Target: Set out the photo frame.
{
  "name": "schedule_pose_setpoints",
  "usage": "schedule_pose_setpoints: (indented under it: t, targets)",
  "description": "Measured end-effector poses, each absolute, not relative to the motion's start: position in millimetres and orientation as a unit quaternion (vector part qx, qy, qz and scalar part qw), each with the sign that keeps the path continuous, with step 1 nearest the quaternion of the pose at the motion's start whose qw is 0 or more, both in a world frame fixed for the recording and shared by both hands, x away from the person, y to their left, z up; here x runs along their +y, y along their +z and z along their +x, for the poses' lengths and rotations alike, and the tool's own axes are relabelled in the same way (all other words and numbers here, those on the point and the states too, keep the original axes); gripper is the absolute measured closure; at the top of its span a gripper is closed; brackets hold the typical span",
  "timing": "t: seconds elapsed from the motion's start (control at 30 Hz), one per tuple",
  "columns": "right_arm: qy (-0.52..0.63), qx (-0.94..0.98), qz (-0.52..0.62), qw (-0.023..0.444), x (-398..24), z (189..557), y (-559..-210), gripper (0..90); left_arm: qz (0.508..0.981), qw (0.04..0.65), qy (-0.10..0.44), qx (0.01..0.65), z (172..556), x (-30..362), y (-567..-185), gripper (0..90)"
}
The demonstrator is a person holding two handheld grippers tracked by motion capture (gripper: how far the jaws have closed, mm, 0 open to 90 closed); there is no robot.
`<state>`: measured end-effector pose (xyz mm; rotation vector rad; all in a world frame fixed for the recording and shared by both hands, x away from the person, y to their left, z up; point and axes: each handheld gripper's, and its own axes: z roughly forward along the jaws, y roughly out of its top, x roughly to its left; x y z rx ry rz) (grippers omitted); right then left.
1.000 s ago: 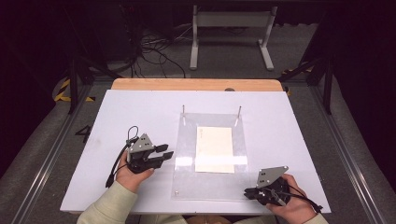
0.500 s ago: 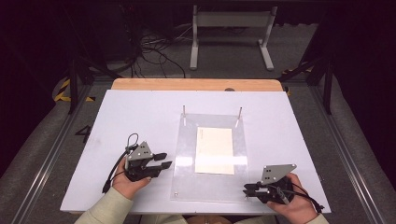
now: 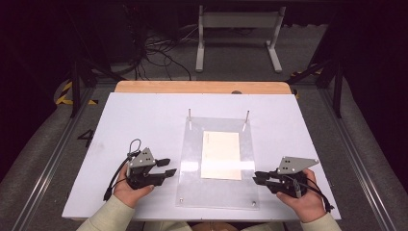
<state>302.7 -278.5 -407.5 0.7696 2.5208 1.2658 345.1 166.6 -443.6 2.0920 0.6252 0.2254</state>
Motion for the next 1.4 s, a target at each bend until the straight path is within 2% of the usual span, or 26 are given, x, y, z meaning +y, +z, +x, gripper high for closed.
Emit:
schedule_pose_setpoints:
  t: [0.47, 0.77, 1.03, 1.4]
  targets:
    - [0.437, 0.842, 0.279, 0.148, -279, 351, -382, 68.3, 0.854, 0.444, 0.091, 0.254, 344, 173, -449, 48.6]
    - [0.450, 0.822, 0.306, 0.170, -279, 389, -364, 68.2, 0.854, 0.451, 0.077, 0.246, 339, 173, -449, 50.9]
    - [0.456, 0.800, 0.349, 0.174, -276, 415, -365, 70.7, 0.849, 0.453, 0.080, 0.259, 335, 179, -449, 50.3]
    - [0.439, 0.775, 0.397, 0.221, -275, 456, -386, 74.2, 0.844, 0.456, 0.085, 0.268, 331, 184, -448, 50.3]
